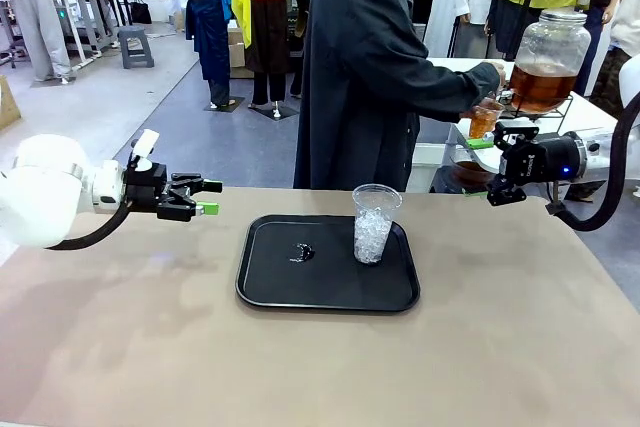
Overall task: Pour the drink into the iced cup.
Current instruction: Pick up the iced cup indicated by the human and present it to them.
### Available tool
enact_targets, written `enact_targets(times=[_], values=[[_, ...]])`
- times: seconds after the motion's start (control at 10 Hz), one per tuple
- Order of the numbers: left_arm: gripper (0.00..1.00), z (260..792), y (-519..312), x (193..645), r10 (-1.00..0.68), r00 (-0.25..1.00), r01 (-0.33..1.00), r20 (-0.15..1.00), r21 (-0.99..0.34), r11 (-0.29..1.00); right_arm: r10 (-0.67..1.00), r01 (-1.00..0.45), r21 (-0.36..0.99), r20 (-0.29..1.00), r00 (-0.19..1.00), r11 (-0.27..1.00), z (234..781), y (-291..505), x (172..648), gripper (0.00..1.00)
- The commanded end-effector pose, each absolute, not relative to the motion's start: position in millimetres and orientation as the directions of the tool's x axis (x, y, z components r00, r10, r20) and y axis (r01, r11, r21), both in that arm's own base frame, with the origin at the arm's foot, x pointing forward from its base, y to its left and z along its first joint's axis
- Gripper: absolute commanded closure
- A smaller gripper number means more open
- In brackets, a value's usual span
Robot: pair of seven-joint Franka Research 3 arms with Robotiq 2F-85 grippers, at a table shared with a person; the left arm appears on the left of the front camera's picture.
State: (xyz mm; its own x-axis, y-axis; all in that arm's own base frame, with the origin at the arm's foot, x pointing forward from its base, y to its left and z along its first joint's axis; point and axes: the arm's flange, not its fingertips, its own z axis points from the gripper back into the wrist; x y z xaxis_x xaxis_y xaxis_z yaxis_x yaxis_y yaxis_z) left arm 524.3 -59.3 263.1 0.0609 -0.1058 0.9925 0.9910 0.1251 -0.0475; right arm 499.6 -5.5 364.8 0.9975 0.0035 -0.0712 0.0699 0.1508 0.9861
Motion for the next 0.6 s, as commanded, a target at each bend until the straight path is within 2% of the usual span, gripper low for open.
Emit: enact_targets(times=[0.0,0.5], values=[[0.00,263.2,-58.5,524.1,-0.100,0.062,0.990,0.993,-0.049,0.129,0.001,0.067,0.986,-0.068,0.998,0.152,365.7,-5.1,499.6,0.00],[0.00,263.2,-58.5,524.1,-0.100,0.062,0.990,0.993,-0.049,0.129,0.001,0.067,0.986,-0.068,0.998,0.152,365.7,-5.1,499.6,0.00]])
